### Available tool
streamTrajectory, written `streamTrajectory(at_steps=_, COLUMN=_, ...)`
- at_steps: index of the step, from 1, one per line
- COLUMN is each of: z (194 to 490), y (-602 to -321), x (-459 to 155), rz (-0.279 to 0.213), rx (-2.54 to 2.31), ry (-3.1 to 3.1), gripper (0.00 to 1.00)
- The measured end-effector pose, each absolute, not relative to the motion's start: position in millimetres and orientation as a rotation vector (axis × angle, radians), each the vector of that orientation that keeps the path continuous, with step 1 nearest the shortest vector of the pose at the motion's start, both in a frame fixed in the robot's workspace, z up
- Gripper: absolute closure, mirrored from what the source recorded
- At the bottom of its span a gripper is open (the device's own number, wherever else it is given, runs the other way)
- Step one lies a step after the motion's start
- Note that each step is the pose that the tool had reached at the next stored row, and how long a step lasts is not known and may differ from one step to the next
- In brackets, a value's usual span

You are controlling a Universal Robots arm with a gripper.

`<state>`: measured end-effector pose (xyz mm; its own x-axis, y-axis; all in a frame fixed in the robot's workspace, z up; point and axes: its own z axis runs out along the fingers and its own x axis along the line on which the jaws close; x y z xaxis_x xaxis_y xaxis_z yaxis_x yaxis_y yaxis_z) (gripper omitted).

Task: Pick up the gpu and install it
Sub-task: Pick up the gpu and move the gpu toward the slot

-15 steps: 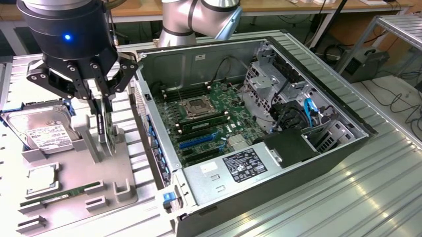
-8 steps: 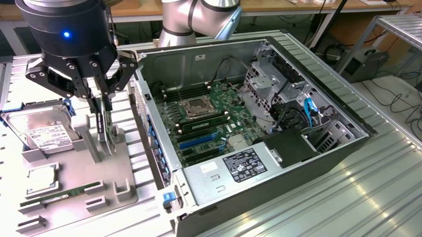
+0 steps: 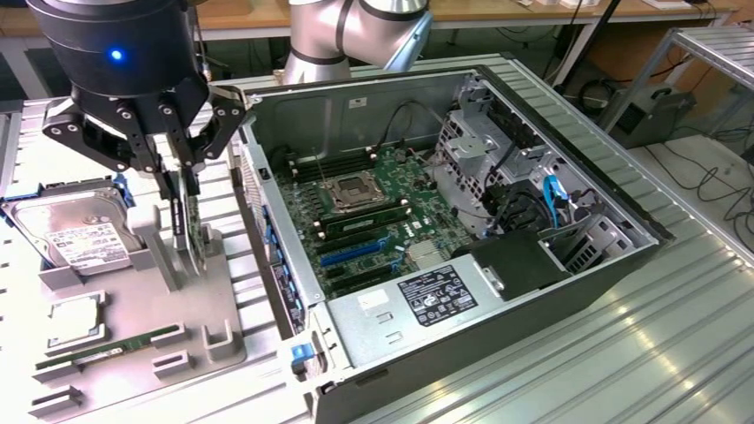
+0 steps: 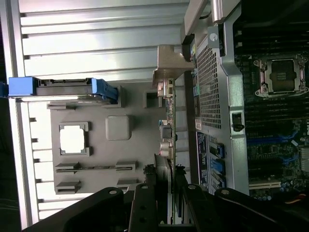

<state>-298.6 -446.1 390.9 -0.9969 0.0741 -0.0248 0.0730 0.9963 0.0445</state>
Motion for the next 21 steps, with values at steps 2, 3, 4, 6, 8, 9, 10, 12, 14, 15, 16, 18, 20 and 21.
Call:
streamTrajectory(at_steps=2, z=391.8, y=-446.0, x=-298.6, rz=0.068, rx=0.115, ry=3.112, gripper=0.74)
streamTrajectory(at_steps=3, z=392.3, y=-445.9, x=-298.6, rz=0.068, rx=0.115, ry=3.112, gripper=0.74)
streamTrajectory(at_steps=4, z=392.7, y=-445.9, x=-298.6, rz=0.068, rx=0.115, ry=3.112, gripper=0.74)
streamTrajectory(at_steps=6, z=393.9, y=-445.8, x=-298.6, rz=0.068, rx=0.115, ry=3.112, gripper=0.74)
streamTrajectory(at_steps=8, z=394.9, y=-445.7, x=-298.6, rz=0.068, rx=0.115, ry=3.112, gripper=0.74)
streamTrajectory(at_steps=9, z=395.4, y=-445.7, x=-298.6, rz=0.068, rx=0.115, ry=3.112, gripper=0.74)
streamTrajectory(at_steps=10, z=395.7, y=-445.6, x=-298.6, rz=0.068, rx=0.115, ry=3.112, gripper=0.74)
streamTrajectory(at_steps=12, z=396.3, y=-445.5, x=-298.6, rz=0.068, rx=0.115, ry=3.112, gripper=0.74)
streamTrajectory(at_steps=14, z=396.9, y=-445.5, x=-298.6, rz=0.068, rx=0.115, ry=3.112, gripper=0.74)
streamTrajectory(at_steps=15, z=397.3, y=-445.4, x=-298.6, rz=0.068, rx=0.115, ry=3.112, gripper=0.74)
streamTrajectory(at_steps=16, z=400.6, y=-444.9, x=-298.6, rz=0.068, rx=0.115, ry=3.112, gripper=0.74)
streamTrajectory(at_steps=18, z=409.1, y=-444.4, x=-298.6, rz=0.068, rx=0.115, ry=3.112, gripper=0.74)
streamTrajectory(at_steps=20, z=421.9, y=-444.0, x=-298.6, rz=0.068, rx=0.115, ry=3.112, gripper=0.74)
streamTrajectory(at_steps=21, z=427.0, y=-443.9, x=-298.6, rz=0.068, rx=0.115, ry=3.112, gripper=0.74)
